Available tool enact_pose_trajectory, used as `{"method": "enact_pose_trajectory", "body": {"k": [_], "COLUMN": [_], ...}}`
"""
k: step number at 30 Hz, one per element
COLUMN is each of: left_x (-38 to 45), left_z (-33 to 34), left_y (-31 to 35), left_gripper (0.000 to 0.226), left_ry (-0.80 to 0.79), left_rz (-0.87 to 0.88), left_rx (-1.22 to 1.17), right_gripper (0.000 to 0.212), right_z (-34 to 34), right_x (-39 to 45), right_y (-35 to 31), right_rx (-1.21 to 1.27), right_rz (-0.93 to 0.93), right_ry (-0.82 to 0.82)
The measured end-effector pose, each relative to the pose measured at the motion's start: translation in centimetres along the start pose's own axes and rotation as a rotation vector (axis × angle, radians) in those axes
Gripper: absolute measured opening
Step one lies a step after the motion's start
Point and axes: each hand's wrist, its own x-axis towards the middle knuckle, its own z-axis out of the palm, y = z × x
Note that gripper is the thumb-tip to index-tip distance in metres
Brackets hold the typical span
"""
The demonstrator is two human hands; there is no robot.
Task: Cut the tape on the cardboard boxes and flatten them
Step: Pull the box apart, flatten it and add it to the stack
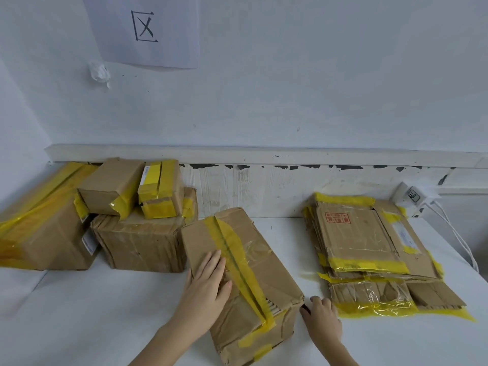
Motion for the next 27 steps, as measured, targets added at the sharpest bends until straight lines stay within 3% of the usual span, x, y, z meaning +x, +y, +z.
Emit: {"method": "enact_pose_trajectory", "body": {"k": [5,7,10,13,16,20,24,27], "left_x": [-0.7,-0.8,-0.6,-0.4,-0.4,-0.4,0.7,1.7], "left_z": [-0.1,0.1,0.5,0.7,0.5,-0.4,-1.5,-1.7], "left_y": [-0.9,-0.7,-0.4,0.0,0.4,0.2,0.6,1.1], "left_gripper": [0.099,0.109,0.114,0.115,0.104,0.075,0.062,0.047], "left_ry": [0.201,0.205,0.136,0.111,0.135,0.158,0.029,0.074], "left_rz": [-0.098,-0.189,-0.270,-0.294,-0.293,-0.148,-0.133,-0.218], "left_rx": [-0.246,-0.466,-0.798,-0.880,-0.675,0.091,0.184,0.143], "right_gripper": [0.030,0.021,0.014,0.019,0.030,0.049,0.054,0.062], "right_z": [0.8,0.5,-1.8,-6.8,-12.5,-14.6,-11.3,-9.5], "right_x": [1.9,2.1,2.0,1.6,0.5,-1.8,-2.9,-2.7], "right_y": [0.0,0.0,-0.7,-3.3,-7.8,-15.3,-19.6,-20.5], "right_rx": [-0.110,-0.065,0.267,0.606,0.680,0.480,0.087,-0.147], "right_rz": [-0.056,-0.049,-0.015,-0.053,-0.287,-0.574,-0.617,-0.593], "right_ry": [-0.108,-0.158,-0.145,0.000,0.147,0.044,0.084,0.173]}}
